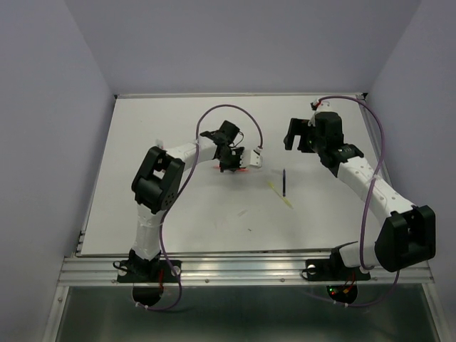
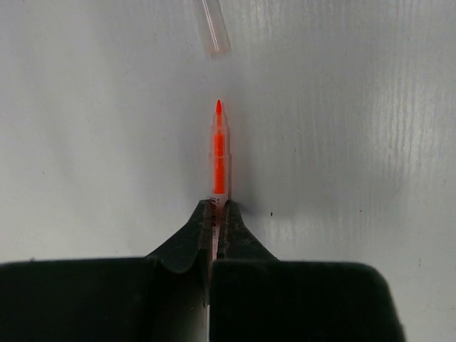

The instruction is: Insert the pens into the pen caps

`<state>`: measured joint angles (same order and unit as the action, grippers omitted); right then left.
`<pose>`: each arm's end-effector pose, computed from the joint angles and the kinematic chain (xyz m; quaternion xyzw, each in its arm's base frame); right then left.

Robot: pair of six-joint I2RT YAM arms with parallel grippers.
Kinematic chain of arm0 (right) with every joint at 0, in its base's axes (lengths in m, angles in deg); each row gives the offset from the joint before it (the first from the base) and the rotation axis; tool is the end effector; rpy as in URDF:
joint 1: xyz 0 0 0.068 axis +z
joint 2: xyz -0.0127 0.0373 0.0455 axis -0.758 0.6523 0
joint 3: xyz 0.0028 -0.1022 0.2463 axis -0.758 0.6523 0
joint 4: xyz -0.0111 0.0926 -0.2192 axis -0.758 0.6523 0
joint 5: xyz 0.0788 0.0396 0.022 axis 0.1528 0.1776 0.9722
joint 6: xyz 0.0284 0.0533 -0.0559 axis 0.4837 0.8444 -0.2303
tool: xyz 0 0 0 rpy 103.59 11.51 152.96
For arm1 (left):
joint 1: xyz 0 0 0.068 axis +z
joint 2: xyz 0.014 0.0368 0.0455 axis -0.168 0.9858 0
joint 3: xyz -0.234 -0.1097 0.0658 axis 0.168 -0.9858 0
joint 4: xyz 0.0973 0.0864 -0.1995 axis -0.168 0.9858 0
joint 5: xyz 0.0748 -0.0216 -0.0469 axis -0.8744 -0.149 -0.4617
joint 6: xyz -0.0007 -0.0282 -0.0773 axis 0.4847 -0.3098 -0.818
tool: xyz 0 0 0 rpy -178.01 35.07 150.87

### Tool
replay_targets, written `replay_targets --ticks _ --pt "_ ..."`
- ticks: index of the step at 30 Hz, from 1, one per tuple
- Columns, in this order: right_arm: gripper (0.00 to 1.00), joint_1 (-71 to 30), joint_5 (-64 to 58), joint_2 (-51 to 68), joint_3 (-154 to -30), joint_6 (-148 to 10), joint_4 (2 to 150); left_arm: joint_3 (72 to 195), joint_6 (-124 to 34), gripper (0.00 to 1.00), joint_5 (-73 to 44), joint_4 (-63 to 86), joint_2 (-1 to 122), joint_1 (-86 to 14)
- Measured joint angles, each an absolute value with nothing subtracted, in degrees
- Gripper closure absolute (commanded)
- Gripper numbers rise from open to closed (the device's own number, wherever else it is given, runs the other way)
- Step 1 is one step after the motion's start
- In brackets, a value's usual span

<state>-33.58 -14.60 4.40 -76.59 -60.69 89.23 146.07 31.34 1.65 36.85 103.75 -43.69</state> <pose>0.3061 0.0810 0.2837 0.0114 0.8682 0.1017 0.4856 0.3439 -0.2677 0.1499 0.7524 0.5621 -0.1209 0.3215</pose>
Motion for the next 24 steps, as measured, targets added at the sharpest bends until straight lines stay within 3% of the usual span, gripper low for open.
replay_targets --ticks 10,16,21,24 --pt "0.00 -33.58 -14.19 -1.85 -76.42 -62.61 88.97 146.33 26.40 1.00 0.99 44.54 94.42 -41.20" --pt "0.00 -33.58 -18.32 -5.39 -75.58 -61.32 88.53 154.00 17.30 1.00 0.95 44.43 92.00 -41.09" --pt "0.00 -33.58 -21.01 -5.96 -75.21 -58.55 88.64 158.13 2.46 1.00 0.31 39.14 91.08 -40.30" --pt "0.00 -33.58 -20.11 -6.55 -74.60 -56.12 88.57 152.78 -8.90 1.00 -3.01 31.47 86.25 -39.93"
